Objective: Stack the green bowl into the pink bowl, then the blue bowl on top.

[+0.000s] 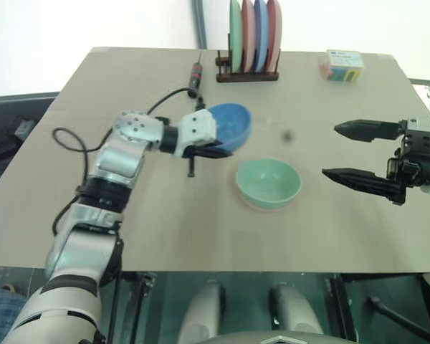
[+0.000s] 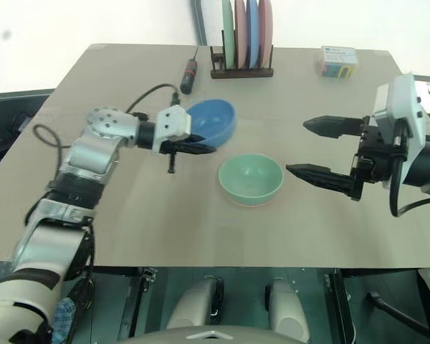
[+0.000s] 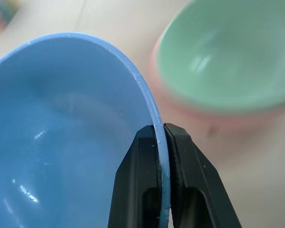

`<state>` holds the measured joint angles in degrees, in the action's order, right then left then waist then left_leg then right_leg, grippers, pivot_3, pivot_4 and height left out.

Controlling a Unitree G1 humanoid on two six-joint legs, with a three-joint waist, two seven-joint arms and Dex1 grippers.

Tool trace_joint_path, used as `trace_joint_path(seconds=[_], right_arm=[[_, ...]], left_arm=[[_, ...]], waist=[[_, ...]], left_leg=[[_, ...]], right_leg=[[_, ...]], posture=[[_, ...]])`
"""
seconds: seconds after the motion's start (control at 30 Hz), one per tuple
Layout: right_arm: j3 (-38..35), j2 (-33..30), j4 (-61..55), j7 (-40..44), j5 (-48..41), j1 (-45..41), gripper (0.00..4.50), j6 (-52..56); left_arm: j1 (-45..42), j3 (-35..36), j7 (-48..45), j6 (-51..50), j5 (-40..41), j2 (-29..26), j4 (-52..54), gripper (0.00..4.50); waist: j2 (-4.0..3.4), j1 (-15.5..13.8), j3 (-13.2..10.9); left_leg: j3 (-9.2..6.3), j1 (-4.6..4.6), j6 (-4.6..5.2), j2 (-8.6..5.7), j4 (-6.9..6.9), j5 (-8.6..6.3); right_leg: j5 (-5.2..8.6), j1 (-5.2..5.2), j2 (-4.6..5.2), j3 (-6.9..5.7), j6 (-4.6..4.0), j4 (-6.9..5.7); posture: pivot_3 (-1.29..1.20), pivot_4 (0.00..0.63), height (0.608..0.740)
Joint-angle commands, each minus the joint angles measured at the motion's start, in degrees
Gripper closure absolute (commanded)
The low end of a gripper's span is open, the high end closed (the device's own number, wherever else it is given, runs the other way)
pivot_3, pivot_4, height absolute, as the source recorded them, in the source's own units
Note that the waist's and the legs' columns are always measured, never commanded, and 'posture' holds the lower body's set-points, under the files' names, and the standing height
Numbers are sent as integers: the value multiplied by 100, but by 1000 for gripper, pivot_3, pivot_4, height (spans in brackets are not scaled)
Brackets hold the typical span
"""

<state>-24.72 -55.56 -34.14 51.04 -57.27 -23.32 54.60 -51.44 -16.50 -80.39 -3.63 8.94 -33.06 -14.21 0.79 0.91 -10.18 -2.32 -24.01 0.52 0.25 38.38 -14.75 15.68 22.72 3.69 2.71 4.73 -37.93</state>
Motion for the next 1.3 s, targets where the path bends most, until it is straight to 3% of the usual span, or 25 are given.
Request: trace_joint_path(seconds=[0.03, 0.2, 0.53, 0.8, 0.97, 1.07, 1.17, 1.3], right_arm=[[-94, -109, -53, -34, -99, 49, 40, -164], [-98, -142, -76, -85, -161, 118, 40, -190], [-115, -232, -54, -137, -259, 246, 40, -265], [-282, -222, 107, -113, 91, 734, 40, -499], [-842, 441, 438, 48, 716, 1676, 40, -1560], [-982, 333, 716, 650, 1017, 2377, 40, -1806], [-1157, 425, 1406, 1534, 1490, 3092, 40, -2650], [-1109, 479, 2044, 2198, 1667, 3255, 40, -3364]], left_arm=[[174, -304, -798, -37, 476, -12, 1199, 4462], [183, -400, -1164, 101, 683, 41, 1567, 4462], [-31, 110, -305, 897, 514, 490, 906, 877], [172, 1680, 616, -948, 1864, 337, 268, 877], [1821, 2566, 1302, -1789, 2276, -196, 1025, 877], [2777, 2938, 1297, -2043, 2662, -403, 1750, 877], [3888, 3457, 1466, -1935, 2754, -456, 2170, 877], [4660, 3722, 1431, -1553, 2678, -445, 2331, 877]], waist=[[-1, 23, 0], [-1, -5, -1], [-1, -25, -1], [-1, 2, 0], [-1, 28, 0], [3, -36, -3], [-1, -114, 0], [-3, -65, -2]], left_leg=[[3, 1, 0, 1, -1, 0], [3, 11, 0, 5, 2, 0], [1, 14, 1, 4, 15, 1], [1, 14, 1, 6, 14, 1], [-11, 22, 1, 9, 6, 1], [-16, 14, 1, 9, 5, 1], [-42, 36, 1, 10, 12, 0], [-36, 91, 0, 10, 5, 0]], right_leg=[[0, 1, -1, 4, 0, -1], [0, -1, -7, 8, -1, -16], [-3, -11, -7, 9, 3, -15], [-2, -7, -8, 8, 3, -17], [-2, -5, -8, 23, 3, -16], [-2, -2, 0, 22, 3, -13], [-3, -40, 4, -4, 4, -9], [-1, -93, -1, -2, 1, -4]], posture=[[0, 150, 740], [0, 150, 740], [0, 150, 740], [0, 150, 740], [0, 150, 740], [0, 150, 740], [0, 150, 740], [0, 150, 740]])
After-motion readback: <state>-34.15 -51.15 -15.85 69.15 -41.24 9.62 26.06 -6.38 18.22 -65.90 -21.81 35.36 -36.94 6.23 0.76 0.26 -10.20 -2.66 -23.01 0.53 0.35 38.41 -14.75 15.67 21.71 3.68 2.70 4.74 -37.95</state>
